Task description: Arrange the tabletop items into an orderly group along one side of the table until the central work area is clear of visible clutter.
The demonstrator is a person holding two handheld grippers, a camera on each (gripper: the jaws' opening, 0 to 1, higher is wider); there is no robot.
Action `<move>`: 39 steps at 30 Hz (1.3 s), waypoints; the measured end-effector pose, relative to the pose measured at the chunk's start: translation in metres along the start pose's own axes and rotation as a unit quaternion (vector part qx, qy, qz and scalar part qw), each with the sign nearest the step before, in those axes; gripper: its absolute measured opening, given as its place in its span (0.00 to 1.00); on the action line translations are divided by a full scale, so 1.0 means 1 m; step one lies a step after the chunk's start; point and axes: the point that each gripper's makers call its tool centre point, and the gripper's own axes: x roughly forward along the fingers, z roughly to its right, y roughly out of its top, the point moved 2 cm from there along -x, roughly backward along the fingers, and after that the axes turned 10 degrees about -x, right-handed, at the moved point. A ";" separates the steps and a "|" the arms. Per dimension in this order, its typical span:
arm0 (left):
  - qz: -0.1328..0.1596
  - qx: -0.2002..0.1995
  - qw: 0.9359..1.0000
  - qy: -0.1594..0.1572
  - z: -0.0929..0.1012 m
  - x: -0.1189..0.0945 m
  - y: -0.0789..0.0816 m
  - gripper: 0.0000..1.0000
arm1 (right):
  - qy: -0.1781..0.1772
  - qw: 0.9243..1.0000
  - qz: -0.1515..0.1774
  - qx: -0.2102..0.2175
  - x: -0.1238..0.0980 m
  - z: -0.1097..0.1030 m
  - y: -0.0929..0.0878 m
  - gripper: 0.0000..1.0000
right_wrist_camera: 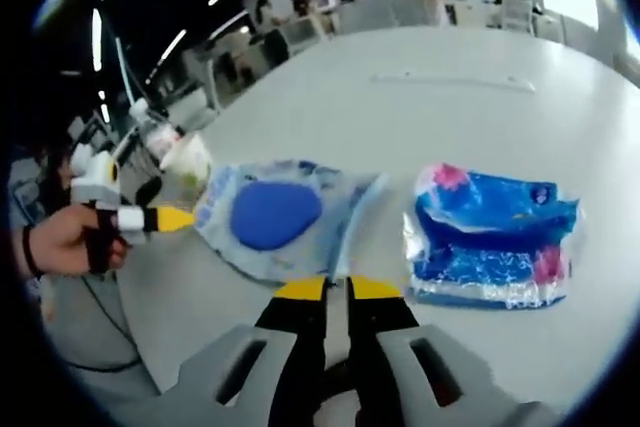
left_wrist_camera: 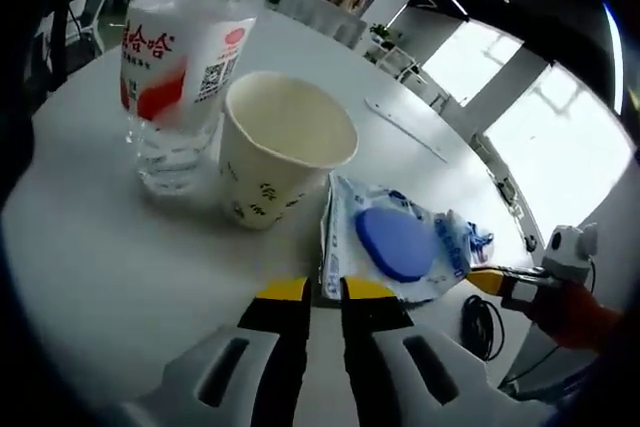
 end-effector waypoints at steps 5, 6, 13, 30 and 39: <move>0.009 -0.012 1.000 0.004 -0.002 0.001 0.003 0.01 | -0.006 1.000 0.007 0.028 0.002 0.001 0.000 0.00; 0.010 -0.013 1.000 0.004 -0.002 0.001 0.004 0.01 | -0.006 1.000 0.008 0.028 0.003 0.001 0.000 0.00; 0.018 -0.022 1.000 0.006 0.000 0.004 0.011 0.01 | -0.007 0.999 0.009 0.029 0.005 0.002 0.004 0.00; 0.019 -0.022 1.000 0.000 0.003 0.009 0.014 0.05 | -0.009 0.999 0.009 0.030 0.005 0.007 0.004 0.04; 0.016 -0.013 1.000 -0.003 0.002 -0.001 0.010 0.07 | -0.004 1.000 0.000 0.001 -0.010 0.010 -0.008 0.06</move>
